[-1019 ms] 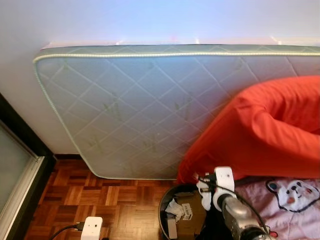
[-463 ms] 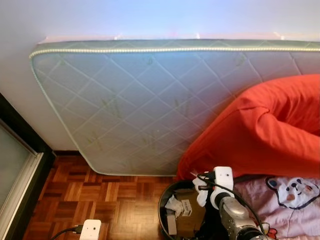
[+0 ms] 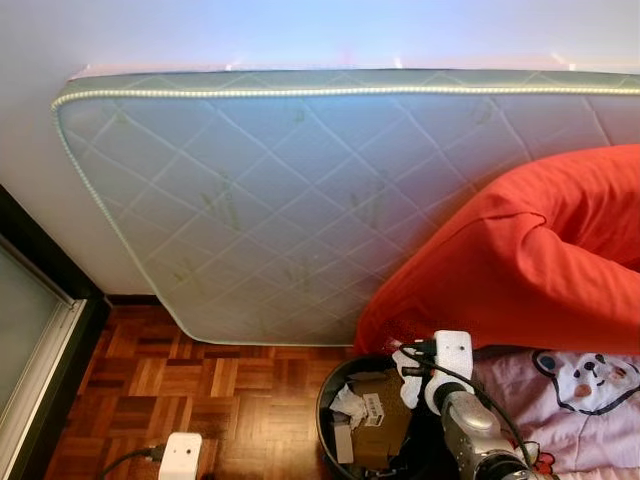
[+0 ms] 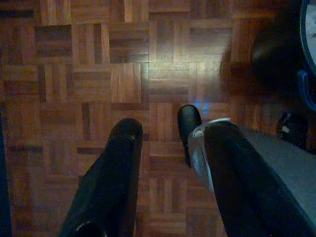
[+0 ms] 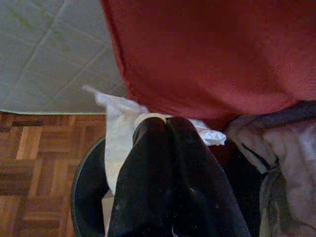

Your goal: Clean up the room

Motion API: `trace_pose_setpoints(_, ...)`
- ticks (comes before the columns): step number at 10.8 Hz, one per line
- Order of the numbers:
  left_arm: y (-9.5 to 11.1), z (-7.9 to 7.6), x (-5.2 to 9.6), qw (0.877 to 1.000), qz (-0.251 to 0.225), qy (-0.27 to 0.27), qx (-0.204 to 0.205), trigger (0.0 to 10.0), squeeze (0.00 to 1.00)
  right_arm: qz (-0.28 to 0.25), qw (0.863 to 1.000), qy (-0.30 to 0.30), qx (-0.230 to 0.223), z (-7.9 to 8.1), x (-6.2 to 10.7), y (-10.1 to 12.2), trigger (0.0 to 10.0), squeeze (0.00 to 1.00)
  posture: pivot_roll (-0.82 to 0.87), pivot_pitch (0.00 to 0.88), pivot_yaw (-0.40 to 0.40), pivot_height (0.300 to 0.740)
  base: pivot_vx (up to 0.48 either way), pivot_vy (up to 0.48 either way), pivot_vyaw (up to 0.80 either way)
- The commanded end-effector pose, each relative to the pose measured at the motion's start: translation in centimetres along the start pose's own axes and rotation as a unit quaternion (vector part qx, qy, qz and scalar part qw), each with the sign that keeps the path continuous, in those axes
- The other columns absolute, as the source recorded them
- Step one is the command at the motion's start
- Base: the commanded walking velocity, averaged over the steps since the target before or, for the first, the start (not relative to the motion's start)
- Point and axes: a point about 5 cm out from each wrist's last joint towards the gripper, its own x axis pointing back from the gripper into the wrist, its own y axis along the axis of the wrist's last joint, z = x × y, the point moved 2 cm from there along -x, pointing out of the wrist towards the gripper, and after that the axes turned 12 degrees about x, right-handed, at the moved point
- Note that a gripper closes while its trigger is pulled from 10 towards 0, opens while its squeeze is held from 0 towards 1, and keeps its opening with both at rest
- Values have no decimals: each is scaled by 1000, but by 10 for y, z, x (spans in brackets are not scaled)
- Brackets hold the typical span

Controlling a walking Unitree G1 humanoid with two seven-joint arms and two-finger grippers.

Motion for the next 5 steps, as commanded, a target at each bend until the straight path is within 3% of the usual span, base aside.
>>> trace_pose_setpoints(1, -4, 0, 1, 1000, 7, -1, 3, 10000, 0, 1, 1000, -5, -5, -2, 1, -2, 10000, 0, 117, 154, -14, 740, 0, 0, 0)
trace_pose_setpoints(2, -3, -1, 0, 1000, 4, -3, 2, 10000, 0, 2, 1000, -3, -7, -2, 1, -2, 10000, 0, 116, 157, -15, 740, 0, 0, 0)
trace_pose_setpoints(5, -1, -5, 0, 1000, -3, -9, 4, 10000, 0, 4, 1000, 2, -2, -1, 0, 0, 10000, 0, 122, 174, -23, 685, 0, 0, 0)
